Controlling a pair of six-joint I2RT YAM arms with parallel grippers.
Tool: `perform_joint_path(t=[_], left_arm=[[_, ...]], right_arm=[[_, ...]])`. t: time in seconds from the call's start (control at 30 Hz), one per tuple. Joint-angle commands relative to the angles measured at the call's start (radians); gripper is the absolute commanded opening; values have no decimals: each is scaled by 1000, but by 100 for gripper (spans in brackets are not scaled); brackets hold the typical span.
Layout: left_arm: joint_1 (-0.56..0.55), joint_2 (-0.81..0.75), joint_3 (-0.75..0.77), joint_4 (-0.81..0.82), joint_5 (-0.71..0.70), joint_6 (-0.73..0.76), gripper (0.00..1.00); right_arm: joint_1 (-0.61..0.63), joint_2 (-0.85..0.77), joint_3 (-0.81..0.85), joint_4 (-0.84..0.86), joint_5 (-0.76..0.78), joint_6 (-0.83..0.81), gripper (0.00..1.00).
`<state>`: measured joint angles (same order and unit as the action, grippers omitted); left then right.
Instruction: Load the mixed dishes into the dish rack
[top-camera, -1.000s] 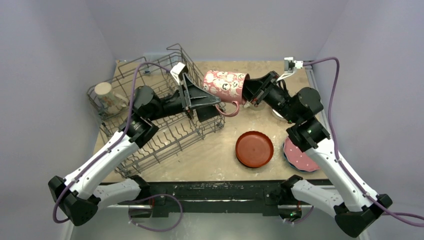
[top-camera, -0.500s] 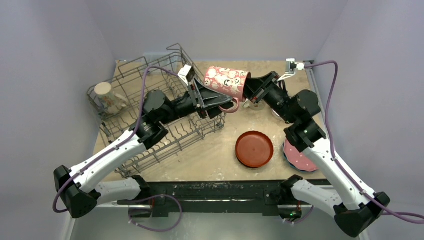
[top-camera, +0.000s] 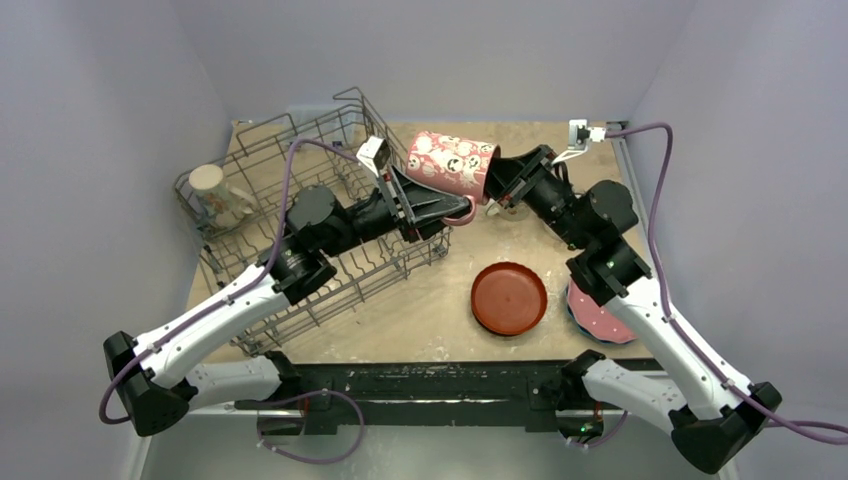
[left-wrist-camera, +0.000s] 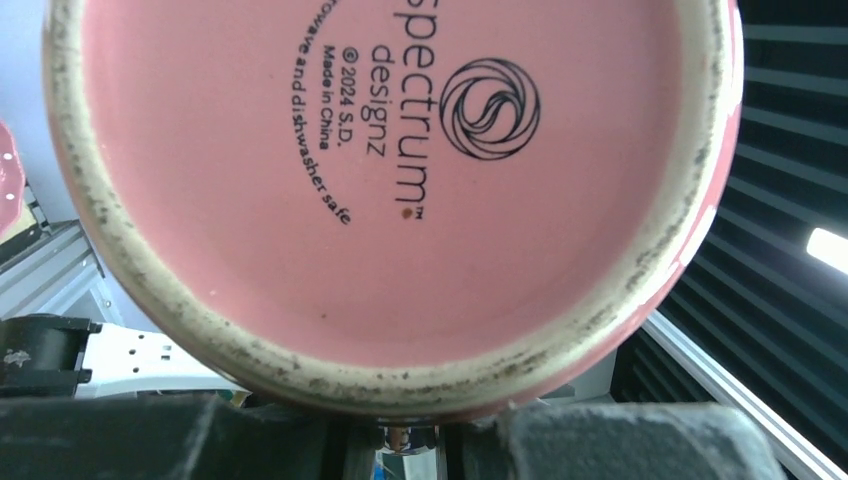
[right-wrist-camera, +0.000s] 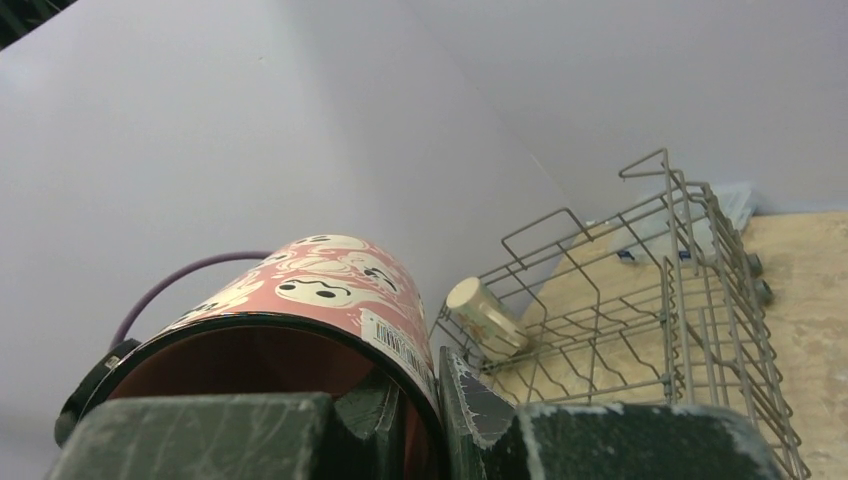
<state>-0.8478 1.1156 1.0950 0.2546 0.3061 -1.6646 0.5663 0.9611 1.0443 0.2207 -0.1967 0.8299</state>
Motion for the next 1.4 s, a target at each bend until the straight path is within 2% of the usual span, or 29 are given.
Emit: perform_joint_path(t=[0.0, 0.1, 0.3, 0.37, 0.47, 0.57, 0.7, 0.83, 0.93, 1.2, 1.27, 1.37], left_arm=[[3, -34, 63, -108, -145, 50, 0], [1, -56, 59, -190, -189, -3, 0], [2, -88, 7, -181, -254, -133, 0], [0, -86, 24, -215, -249, -136, 0], [1, -104, 2, -220, -274, -132, 0], [0, -137, -30, -206, -303, -121, 0], [2, -179, -33, -247, -358, -63, 0], [1, -218, 24, -444, -439, 23, 0], [2, -204, 142, -660, -488, 115, 0], [0, -137, 379, -1189, -708, 341, 0], [0, -96, 443, -1361, -788, 360, 0], [2, -59, 497, -1534, -909, 379, 0]], right_arm=[[18, -46, 42, 1, 15, -12, 0], [17, -62, 32, -56, 54, -41, 10], [17, -65, 37, -137, 99, -95, 22], [18, -61, 32, -142, 100, -99, 34], [18, -49, 19, -133, 71, -94, 44], [17, -32, 14, -138, 49, -88, 62], [17, -19, 7, -153, 39, -88, 77], [17, 5, 28, -233, 24, -110, 91], [18, 7, 44, -359, 37, -159, 98], [17, -50, 83, -593, 143, -244, 99], [17, -62, 92, -626, 175, -265, 99], [17, -63, 125, -664, 195, -283, 99]])
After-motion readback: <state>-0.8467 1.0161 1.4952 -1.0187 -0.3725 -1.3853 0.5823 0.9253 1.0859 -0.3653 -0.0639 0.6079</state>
